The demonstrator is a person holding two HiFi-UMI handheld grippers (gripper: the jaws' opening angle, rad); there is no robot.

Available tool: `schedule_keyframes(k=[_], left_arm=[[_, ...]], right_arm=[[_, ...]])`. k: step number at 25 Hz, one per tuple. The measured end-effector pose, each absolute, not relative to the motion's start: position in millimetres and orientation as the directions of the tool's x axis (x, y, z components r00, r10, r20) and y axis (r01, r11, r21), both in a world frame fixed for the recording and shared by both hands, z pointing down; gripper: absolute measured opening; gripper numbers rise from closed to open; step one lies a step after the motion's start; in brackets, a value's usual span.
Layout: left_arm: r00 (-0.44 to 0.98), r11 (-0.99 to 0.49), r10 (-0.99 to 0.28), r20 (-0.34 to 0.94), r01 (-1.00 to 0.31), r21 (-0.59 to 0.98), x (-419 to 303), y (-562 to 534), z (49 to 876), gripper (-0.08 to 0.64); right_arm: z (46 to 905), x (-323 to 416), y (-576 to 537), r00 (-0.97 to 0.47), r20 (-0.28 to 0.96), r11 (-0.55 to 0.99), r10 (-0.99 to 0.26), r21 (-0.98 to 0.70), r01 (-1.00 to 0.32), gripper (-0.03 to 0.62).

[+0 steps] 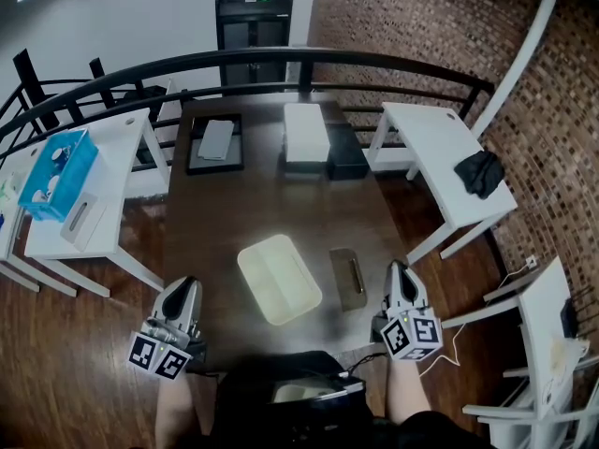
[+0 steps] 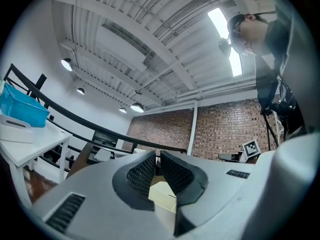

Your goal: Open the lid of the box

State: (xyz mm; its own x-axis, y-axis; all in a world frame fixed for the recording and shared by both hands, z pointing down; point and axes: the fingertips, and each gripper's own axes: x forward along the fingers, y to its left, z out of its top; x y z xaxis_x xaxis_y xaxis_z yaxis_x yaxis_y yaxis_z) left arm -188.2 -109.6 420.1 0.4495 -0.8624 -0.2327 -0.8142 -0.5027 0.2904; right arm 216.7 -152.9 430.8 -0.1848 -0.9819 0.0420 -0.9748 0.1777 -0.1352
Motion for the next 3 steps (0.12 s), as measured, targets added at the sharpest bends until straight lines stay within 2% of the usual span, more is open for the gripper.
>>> schedule_keyframes(k=[3], left_arm=[[0.451,-0.500,-0.864,-0.223,-0.815,0.293,-188.4,-109.2,423.4,0.021]], right_arm=[[433.3,218.8,-151.9,-0.178,0.049,0.170,-0.983,-0.134,-0.976,0.001]])
